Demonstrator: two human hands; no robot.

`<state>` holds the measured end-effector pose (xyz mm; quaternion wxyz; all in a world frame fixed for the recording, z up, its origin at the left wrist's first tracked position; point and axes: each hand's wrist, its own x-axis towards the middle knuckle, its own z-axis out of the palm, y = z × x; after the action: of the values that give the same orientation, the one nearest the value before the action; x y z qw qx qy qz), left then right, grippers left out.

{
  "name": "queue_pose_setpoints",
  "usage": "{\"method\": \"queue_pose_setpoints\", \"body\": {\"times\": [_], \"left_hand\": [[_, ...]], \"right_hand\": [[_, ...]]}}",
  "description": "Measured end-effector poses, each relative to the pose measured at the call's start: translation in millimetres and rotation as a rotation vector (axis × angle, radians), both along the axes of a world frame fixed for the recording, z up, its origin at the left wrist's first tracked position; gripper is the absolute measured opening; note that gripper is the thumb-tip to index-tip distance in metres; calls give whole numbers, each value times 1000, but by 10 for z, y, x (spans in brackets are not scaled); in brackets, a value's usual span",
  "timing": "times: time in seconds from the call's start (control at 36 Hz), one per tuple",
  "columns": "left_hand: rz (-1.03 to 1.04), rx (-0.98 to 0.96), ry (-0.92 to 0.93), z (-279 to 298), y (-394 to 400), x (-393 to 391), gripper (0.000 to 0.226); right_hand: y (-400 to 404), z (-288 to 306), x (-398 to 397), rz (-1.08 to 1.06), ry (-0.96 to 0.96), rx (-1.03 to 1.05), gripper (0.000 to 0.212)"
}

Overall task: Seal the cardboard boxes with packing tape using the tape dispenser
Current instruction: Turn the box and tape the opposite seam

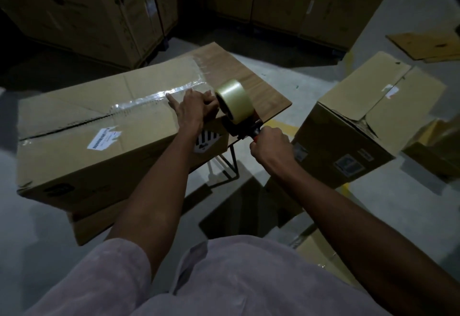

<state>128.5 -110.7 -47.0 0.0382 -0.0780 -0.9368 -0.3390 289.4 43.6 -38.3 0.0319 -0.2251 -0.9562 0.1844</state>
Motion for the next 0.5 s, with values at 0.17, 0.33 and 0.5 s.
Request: {"method": "queue_pose_setpoints", "body": {"times": [0.17,0.33,0.5], "left_hand": [[-49,-84,19,-54,-35,-67,39],[-96,-161,63,-118,-43,-65,41],[-292,-425,142,-117,-42,-59,93]], "right_hand": [[63,-193,240,-20,-55,-111,33],[133,36,130,-135,50,-282,19],[246,53,100,-257,124,-362,18]]}}
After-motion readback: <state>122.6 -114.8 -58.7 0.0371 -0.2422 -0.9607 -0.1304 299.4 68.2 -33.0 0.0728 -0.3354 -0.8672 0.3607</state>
